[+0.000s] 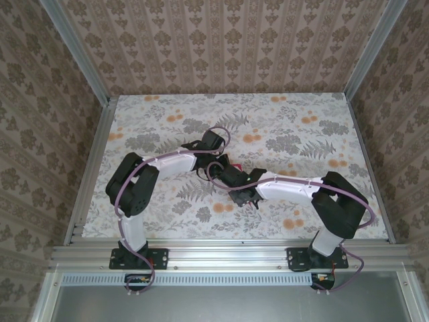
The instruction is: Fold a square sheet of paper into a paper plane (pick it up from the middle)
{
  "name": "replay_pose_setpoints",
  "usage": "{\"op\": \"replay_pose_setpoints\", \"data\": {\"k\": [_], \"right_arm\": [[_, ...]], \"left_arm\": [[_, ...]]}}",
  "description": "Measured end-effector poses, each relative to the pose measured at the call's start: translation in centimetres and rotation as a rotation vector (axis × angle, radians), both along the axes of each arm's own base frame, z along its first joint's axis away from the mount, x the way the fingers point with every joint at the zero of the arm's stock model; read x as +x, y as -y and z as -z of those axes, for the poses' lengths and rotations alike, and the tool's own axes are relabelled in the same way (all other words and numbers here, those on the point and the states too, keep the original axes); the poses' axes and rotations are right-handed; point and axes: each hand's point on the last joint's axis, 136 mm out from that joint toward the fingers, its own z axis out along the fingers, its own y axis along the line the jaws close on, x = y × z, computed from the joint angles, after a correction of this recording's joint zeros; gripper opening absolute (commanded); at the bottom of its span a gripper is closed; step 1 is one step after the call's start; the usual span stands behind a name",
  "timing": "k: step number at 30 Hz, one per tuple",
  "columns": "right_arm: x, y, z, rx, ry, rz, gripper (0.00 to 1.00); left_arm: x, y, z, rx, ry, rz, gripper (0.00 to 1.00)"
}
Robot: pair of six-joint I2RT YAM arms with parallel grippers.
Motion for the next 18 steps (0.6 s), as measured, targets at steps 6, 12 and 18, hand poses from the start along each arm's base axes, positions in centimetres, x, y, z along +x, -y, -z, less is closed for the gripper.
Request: {"op": "replay_pose_setpoints", "data": {"k": [6,12,18], "right_arm": [[0.1,0.0,0.0,0.002,0.003,0.006,0.04],[0.1,-0.6,0.9,0.088,-0.027,0.025,0.01],[-0.1,-0.4,2.5,0.269,-0.103,0.086,0.02]], "left_arm": [[0.0,0.0,0.0,0.000,0.000,0.000,0.00],[0.1,-0.1,0.0,0.001,0.005,0.004,0.14],[0.7,-0.6,-0.2,0.000,0.014,-0.006,0.31]]}}
